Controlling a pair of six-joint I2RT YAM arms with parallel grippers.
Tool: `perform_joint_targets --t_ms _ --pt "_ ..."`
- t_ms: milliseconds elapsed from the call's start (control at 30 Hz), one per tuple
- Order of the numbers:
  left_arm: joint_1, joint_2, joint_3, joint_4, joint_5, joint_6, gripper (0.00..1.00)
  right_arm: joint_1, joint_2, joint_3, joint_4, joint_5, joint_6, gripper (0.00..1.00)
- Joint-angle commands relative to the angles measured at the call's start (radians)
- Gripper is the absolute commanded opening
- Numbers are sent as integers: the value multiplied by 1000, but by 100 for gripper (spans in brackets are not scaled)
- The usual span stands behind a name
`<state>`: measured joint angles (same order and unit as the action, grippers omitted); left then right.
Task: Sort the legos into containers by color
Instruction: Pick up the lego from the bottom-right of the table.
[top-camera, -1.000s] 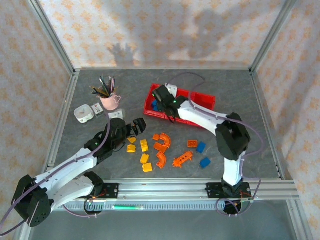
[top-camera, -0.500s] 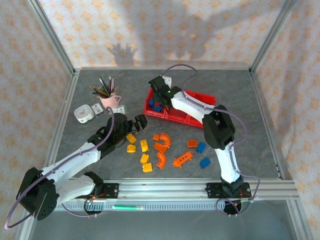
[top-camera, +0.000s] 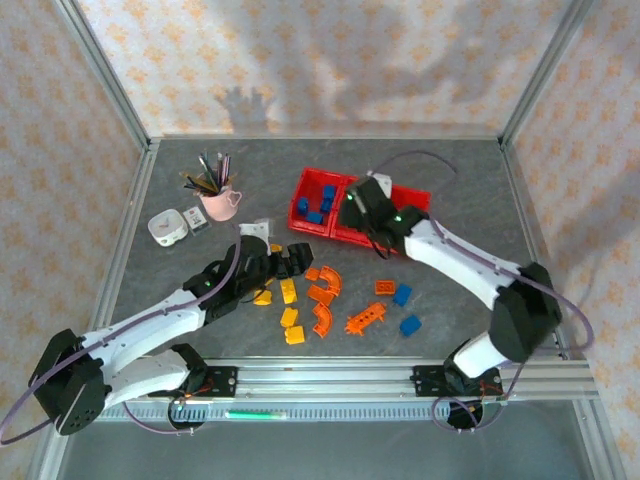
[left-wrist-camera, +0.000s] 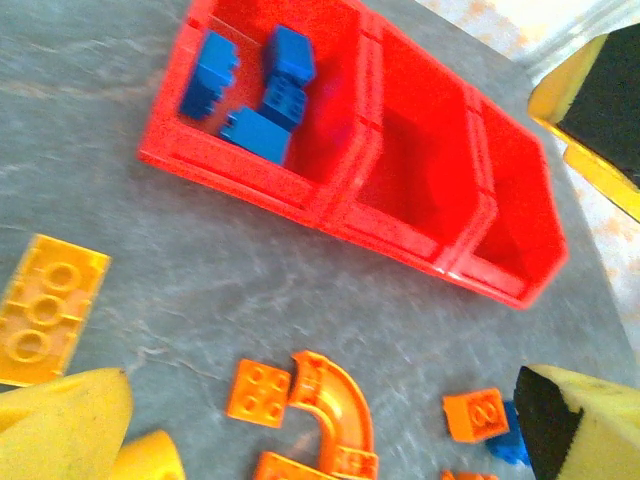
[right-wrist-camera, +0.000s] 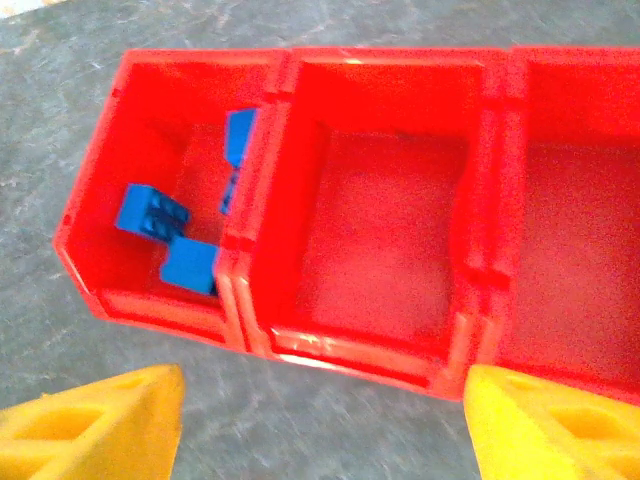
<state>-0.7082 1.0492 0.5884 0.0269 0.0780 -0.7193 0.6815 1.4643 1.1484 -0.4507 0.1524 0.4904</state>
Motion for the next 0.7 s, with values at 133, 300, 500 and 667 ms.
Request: perform_joint_targets --t_ms 133,300,500,667 --pt "-135 41 -20 123 -31 -78 99 -19 -218 -289 -79 25 127 80" --pt "-192 71 -18 140 -63 -101 99 -19 -277 -430 -46 -68 114 84" --pt "-231 108 -10 168 -75 -115 99 -34 -277 -495 -102 -45 211 84" --pt "-251 133 2 177 -73 -117 99 -34 -314 -567 -87 -49 263 77"
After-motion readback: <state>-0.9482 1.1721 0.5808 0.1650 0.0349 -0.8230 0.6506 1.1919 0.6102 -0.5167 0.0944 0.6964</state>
